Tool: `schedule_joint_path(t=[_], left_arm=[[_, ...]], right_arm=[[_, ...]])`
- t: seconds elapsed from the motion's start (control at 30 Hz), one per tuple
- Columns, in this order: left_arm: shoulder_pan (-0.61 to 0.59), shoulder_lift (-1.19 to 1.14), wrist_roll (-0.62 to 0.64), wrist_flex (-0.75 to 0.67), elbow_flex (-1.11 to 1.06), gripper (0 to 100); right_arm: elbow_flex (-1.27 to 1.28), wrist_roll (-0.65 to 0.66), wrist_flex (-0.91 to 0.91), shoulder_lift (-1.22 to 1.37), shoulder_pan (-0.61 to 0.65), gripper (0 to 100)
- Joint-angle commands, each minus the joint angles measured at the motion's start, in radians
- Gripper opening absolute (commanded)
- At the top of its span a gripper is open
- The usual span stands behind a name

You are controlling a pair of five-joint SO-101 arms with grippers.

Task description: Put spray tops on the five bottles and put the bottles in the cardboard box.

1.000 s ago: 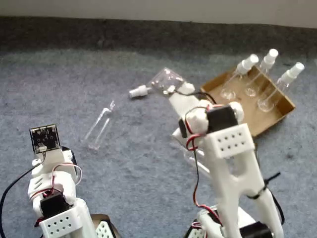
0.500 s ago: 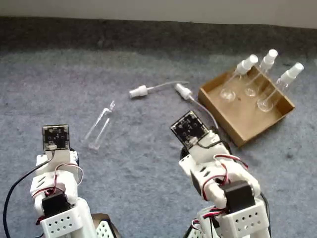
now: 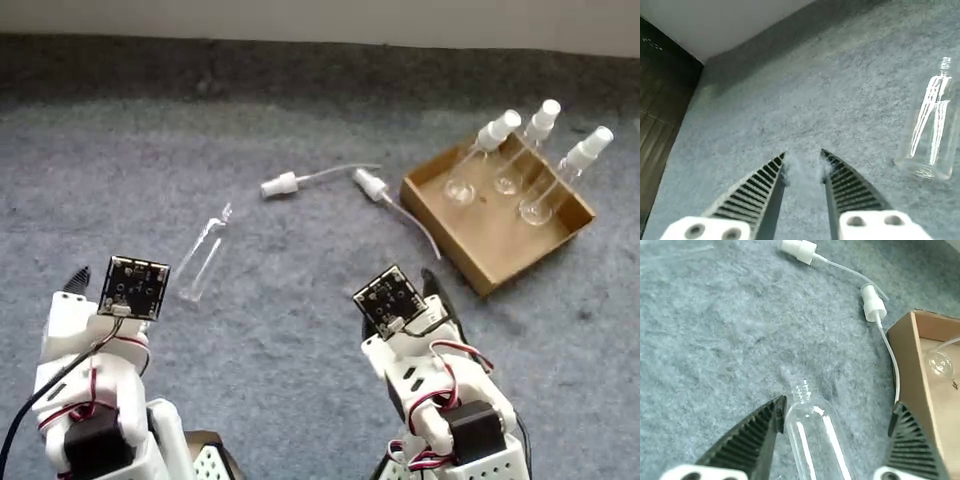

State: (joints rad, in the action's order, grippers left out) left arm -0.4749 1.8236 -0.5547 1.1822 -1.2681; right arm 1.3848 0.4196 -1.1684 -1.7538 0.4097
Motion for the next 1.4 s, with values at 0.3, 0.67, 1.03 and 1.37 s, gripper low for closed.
schedule_joint_path(t=[0.3, 0.67, 1.03, 1.37], left_arm=[[0.177, -0.538, -0.112, 0.034, 0.441, 8], [0.492, -0.990, -0.275, 0.104, 0.707, 9], [0.607, -1.626, -0.336, 0.002, 1.090, 24], [0.625, -2.215, -0.336, 0.009, 1.613, 24]], right_arm=[[0.056, -0.012, 0.027, -0.085, 0.002, 28.8], [0.168, -0.012, 0.127, -0.085, 0.002, 28.8], [0.209, -0.012, 0.154, -0.085, 0.008, 28.8], [0.211, -0.012, 0.154, -0.085, 0.010, 28.8]])
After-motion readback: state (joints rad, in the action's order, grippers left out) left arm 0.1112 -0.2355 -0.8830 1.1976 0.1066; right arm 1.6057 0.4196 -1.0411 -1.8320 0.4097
